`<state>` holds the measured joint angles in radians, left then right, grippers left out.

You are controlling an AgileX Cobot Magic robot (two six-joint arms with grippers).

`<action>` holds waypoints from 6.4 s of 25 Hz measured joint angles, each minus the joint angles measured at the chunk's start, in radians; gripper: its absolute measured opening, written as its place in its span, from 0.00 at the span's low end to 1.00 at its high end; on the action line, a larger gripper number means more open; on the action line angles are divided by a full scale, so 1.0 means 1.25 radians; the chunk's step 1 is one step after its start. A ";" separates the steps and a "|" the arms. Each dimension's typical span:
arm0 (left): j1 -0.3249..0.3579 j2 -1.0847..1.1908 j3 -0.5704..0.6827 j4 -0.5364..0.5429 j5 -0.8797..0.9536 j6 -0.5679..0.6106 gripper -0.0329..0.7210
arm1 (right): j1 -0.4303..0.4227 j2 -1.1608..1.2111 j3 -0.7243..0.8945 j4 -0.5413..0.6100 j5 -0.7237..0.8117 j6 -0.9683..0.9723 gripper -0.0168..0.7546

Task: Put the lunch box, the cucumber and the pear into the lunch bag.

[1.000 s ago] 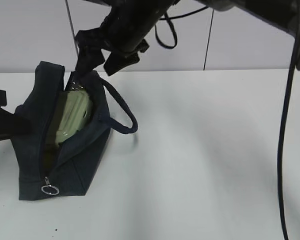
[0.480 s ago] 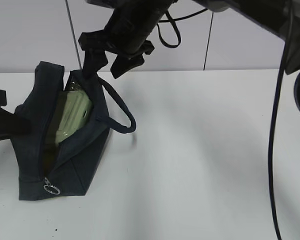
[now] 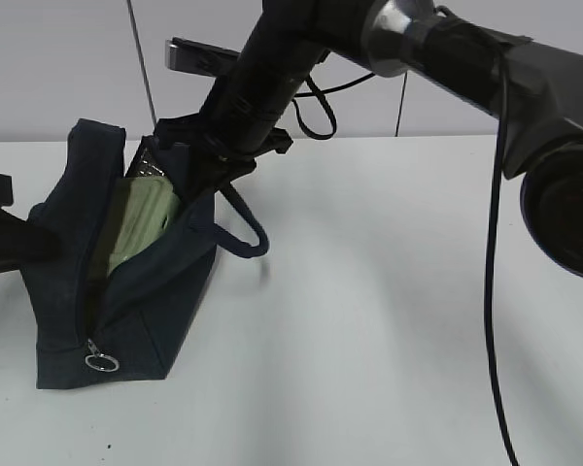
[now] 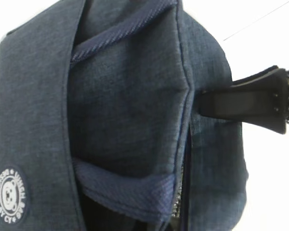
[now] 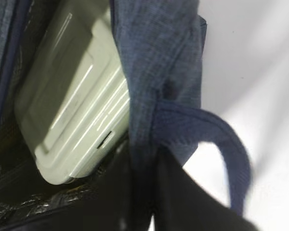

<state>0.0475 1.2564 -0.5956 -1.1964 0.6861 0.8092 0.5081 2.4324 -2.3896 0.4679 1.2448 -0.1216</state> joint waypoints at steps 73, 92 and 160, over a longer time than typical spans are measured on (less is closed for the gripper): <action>-0.376 0.251 -0.183 -0.360 -0.121 0.119 0.02 | -0.117 -0.974 0.829 -0.123 -0.017 -0.133 0.69; -0.376 0.251 -0.183 -0.360 -0.121 0.119 0.02 | -0.159 -0.990 1.326 0.014 -0.475 -0.141 0.38; -0.376 0.255 -0.184 -0.259 -0.046 0.261 0.03 | -0.231 -0.679 1.456 0.873 -0.303 -1.609 0.45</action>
<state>-0.4230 1.5751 -0.8259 -1.5202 0.6283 1.1350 0.2191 1.5842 -0.5699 1.5595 0.8656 -2.1328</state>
